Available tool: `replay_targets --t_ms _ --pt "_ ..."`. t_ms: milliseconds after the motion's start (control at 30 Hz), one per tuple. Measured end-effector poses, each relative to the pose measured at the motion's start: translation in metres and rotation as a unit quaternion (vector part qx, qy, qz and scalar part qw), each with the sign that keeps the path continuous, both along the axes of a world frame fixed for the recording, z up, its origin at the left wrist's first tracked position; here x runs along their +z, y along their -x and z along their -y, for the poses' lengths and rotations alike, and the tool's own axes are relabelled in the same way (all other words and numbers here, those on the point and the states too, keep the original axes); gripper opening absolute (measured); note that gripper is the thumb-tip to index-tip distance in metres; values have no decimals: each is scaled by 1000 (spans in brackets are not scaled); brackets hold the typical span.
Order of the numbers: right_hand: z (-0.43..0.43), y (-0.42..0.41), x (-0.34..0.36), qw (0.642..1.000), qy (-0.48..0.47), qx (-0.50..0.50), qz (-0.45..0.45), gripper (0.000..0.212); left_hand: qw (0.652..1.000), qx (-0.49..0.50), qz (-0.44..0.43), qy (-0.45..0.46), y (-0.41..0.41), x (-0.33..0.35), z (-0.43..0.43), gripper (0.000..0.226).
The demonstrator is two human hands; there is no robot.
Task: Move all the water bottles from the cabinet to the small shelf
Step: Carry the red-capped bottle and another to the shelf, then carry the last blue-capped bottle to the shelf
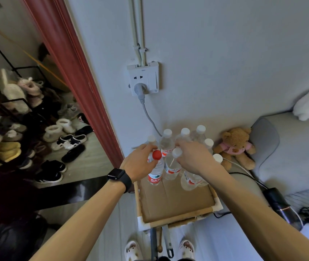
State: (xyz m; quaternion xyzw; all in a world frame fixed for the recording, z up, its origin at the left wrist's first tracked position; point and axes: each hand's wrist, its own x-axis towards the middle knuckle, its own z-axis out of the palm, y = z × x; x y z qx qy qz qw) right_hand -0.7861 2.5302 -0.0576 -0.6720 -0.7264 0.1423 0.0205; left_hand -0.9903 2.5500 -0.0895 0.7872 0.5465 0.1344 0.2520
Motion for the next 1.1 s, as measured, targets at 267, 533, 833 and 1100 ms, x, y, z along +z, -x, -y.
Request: replay_targets --t_ms 267,533,833,1100 --pt "56 -31 17 988 -108 -56 -95 30 999 22 20 -13 27 -16 16 37" --pt "114 -33 1 980 -139 46 -132 22 992 67 -86 69 48 -32 68 32" --pt "146 -34 -34 957 -29 254 -138 28 950 260 -119 124 19 -55 226 37" --pt "208 24 -25 898 -3 419 -133 32 905 389 -145 93 35 -37 386 39"
